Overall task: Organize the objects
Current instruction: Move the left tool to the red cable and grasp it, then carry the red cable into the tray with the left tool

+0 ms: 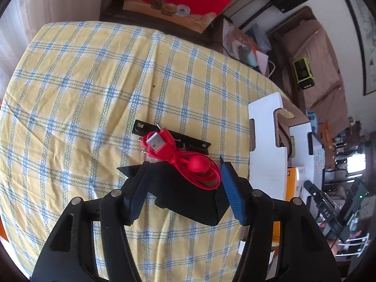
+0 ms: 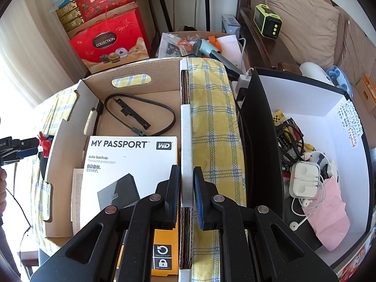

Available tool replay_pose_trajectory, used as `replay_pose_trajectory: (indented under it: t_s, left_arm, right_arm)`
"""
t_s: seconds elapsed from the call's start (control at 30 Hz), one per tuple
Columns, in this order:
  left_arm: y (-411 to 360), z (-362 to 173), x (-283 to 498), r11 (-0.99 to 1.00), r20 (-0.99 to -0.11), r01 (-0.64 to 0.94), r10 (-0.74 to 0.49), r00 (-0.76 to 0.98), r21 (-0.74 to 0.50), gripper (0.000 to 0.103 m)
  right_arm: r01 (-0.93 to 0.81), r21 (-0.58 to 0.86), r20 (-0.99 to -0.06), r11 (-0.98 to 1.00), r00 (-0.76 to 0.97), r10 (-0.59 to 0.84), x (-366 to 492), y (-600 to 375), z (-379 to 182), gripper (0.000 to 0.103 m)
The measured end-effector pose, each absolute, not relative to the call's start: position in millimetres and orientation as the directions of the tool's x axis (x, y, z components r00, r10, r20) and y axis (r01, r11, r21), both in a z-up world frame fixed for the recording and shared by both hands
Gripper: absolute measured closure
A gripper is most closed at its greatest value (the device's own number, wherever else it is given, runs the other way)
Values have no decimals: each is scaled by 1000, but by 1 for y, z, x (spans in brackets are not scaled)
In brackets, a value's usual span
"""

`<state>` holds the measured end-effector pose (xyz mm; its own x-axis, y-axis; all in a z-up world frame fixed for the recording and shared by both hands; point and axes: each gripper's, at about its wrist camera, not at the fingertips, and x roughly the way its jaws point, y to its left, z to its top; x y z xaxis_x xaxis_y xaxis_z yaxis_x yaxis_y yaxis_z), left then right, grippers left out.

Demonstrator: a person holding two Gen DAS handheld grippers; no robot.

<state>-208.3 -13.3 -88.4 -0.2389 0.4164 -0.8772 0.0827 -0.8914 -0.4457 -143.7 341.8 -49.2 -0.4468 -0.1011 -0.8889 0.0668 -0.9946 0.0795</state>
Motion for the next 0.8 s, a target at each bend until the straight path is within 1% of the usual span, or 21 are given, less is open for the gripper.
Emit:
replay_pose_trajectory:
  t_s: [0.1,0.13,0.23,0.3,0.4,0.43,0.47,0.53,0.57,0.67,0.8]
  left_arm:
    - [-4,-94,-213,-899,-892,109,393,-224,-424,46]
    - [0,-95,-214,-899,-892,112,393,-222,-424,45]
    - [11,-99,-216,-909,-901,109,372,-223,-402,34]
    - [19,-99,-218,-926,-912,91,337,-234,-366,32]
    - [26,-100,-221,-944,-925,79,294,-241,-320,32]
    - [26,-99,-221,-951,-929,76,275,-247,-301,38]
    - [27,-99,-221,-960,-936,72,245,-254,-271,55]
    - [27,-99,-220,-969,-942,56,220,-254,-241,68]
    - [25,-99,-220,-964,-937,52,241,-252,-261,72]
    - [18,-98,-218,-952,-927,59,278,-250,-302,77]
    - [14,-83,-212,-949,-915,32,292,-279,-313,78]
  right_arm:
    - [68,77,-889,-995,-447,-99,-144,342,-49,90]
    - [68,78,-889,-995,-447,-100,-144,342,-49,90]
    - [66,79,-889,-995,-447,-100,-144,341,-49,90]
    - [66,78,-889,-995,-447,-99,-144,342,-49,90]
    - [66,73,-889,-995,-448,-95,-145,341,-49,90]
    - [67,72,-889,-995,-448,-94,-145,341,-49,90]
    - [67,72,-889,-995,-448,-95,-145,341,-49,90]
    - [65,76,-889,-995,-447,-97,-145,341,-49,90]
    - [64,78,-889,-995,-447,-98,-145,341,-49,90]
    - [64,78,-888,-995,-448,-99,-144,342,-49,90]
    - [64,80,-888,-995,-449,-101,-144,342,-49,90]
